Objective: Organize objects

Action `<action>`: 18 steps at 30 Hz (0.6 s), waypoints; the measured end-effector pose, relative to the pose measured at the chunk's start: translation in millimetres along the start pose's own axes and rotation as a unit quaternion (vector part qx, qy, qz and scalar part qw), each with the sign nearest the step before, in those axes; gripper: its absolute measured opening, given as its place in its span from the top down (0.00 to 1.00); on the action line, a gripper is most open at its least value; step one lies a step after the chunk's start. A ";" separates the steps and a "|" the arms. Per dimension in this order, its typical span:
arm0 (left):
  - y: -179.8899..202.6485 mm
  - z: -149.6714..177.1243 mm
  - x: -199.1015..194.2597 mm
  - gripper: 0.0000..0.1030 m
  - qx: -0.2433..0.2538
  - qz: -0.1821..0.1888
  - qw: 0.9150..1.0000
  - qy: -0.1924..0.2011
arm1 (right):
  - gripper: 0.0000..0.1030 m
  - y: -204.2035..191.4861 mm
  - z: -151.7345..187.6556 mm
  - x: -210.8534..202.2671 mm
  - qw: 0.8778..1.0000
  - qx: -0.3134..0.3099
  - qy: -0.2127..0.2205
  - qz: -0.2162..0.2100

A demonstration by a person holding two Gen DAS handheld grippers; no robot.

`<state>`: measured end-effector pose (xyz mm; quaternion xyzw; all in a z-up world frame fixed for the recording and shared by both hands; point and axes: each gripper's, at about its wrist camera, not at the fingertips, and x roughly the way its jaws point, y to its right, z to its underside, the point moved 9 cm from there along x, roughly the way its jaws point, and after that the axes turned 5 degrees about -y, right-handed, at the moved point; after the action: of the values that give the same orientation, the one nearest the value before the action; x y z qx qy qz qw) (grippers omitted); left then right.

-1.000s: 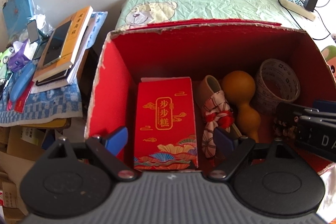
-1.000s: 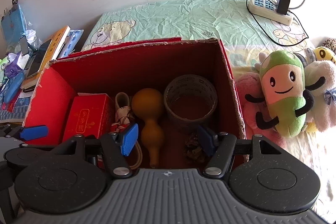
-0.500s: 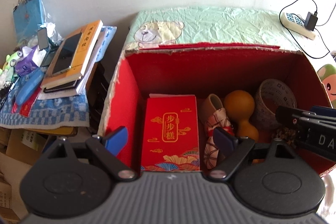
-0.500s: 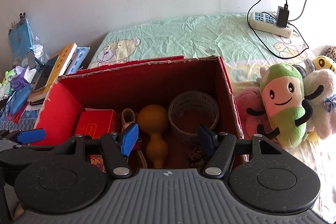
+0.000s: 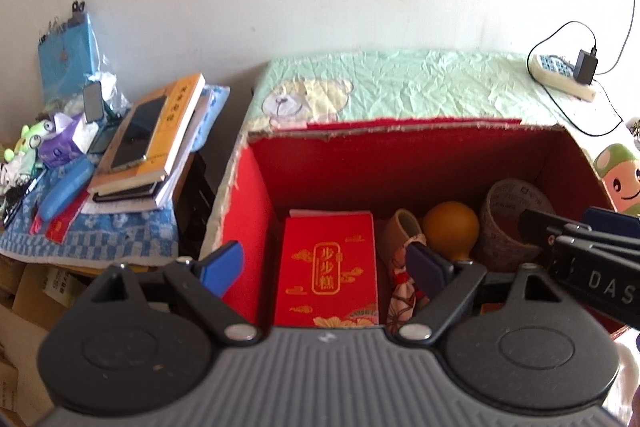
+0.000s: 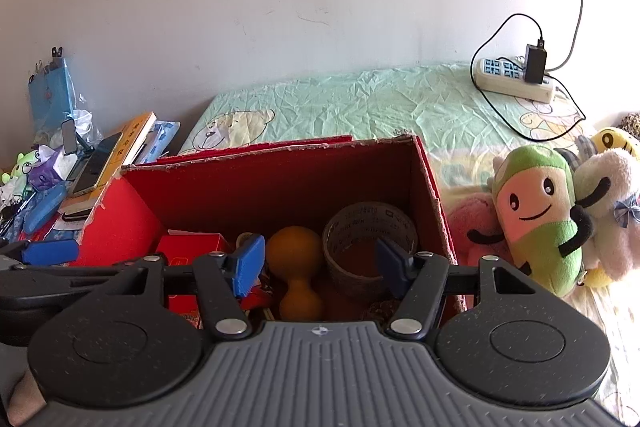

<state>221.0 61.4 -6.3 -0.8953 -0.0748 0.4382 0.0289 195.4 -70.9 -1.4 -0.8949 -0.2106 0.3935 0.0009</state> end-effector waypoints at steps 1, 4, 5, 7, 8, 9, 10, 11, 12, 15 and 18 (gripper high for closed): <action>0.1 -0.4 -1.0 0.15 0.002 -0.001 1.000 0.004 | 0.38 0.2 0.7 -0.3 1.000 -0.001 0.002 0.001; 1.9 1.0 -1.8 0.15 0.005 -0.004 1.000 0.011 | 0.38 1.5 3.0 -0.6 1.000 0.001 0.002 0.004; 2.7 2.1 -1.1 0.15 0.007 -0.003 1.000 0.010 | 0.38 2.2 3.5 -1.0 1.000 0.002 0.003 0.004; 3.9 4.4 0.2 0.15 0.007 -0.002 1.000 0.008 | 0.38 3.4 4.6 -2.1 1.000 0.003 0.004 0.005; 4.5 5.7 0.5 0.15 0.008 -0.001 1.000 0.007 | 0.38 4.1 5.0 -2.5 1.000 0.003 0.005 0.005; 5.2 6.7 1.0 0.15 0.009 -0.001 1.000 0.006 | 0.38 4.7 5.4 -2.5 1.000 0.004 0.004 0.005; 6.2 7.8 1.4 0.15 0.010 0.000 1.000 0.005 | 0.38 5.0 6.1 -2.4 1.000 0.005 0.003 0.005; 7.4 9.3 1.8 0.15 0.011 0.001 1.000 0.003 | 0.38 5.2 7.0 -2.2 1.000 0.005 0.001 0.004; 8.6 10.5 2.3 0.15 0.012 0.002 1.000 0.001 | 0.39 5.6 8.1 -2.1 1.000 0.006 0.000 0.004; 11.4 13.8 4.5 0.15 0.012 0.006 1.000 -0.007 | 0.39 7.8 9.0 -2.2 1.000 0.009 -0.001 0.006; 14.1 15.4 5.9 0.15 0.013 0.012 1.000 -0.010 | 0.39 9.2 9.4 -4.2 1.000 0.011 0.004 0.007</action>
<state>213.9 48.1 -22.1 -0.8912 -0.0585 0.4485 0.0346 189.7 -82.4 -6.5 -0.8978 -0.2002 0.3922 0.0091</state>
